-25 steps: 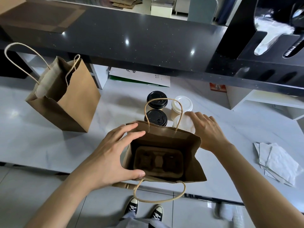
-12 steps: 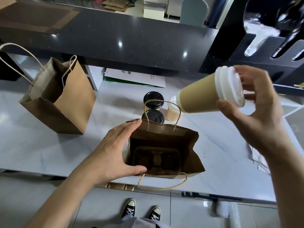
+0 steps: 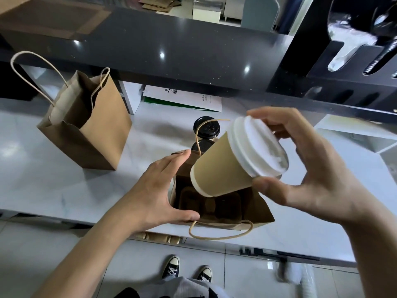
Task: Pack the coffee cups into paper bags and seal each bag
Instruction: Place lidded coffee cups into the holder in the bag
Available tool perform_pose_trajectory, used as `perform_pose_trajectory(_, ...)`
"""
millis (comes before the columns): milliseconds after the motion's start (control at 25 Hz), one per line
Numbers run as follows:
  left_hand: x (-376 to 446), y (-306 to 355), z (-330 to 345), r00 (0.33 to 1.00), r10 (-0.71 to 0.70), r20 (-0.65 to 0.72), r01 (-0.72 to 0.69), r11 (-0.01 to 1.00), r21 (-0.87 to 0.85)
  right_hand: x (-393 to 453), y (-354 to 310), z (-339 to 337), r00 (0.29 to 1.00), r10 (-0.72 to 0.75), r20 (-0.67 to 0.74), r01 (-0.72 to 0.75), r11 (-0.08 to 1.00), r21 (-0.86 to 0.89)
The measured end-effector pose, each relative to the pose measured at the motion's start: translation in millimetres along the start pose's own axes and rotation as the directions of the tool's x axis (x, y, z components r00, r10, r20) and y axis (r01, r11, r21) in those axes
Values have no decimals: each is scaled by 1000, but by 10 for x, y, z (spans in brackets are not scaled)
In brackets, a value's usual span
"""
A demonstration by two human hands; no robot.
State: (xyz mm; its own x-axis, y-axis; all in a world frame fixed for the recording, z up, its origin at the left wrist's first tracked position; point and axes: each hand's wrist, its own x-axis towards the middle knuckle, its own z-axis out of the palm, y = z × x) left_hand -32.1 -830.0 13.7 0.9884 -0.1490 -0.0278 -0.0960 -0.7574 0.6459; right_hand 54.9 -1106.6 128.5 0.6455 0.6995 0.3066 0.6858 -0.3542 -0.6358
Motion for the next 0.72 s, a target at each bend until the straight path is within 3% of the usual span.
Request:
perform_pose_trajectory(120,-6,5,1,1000,-28,-4,28,999,-36,23,8,195,986,68,149,-62,997,-45)
perform_pose_trajectory(240,-9,-6,6,999,-43,-2,43,999,-28,51,105,484,953,146,265,-95,976,-196)
perform_pose_trajectory(720,-53,-22,31,999,-23,-27,23,999,-24,158,502,1274,882,139,451,78,899,-431)
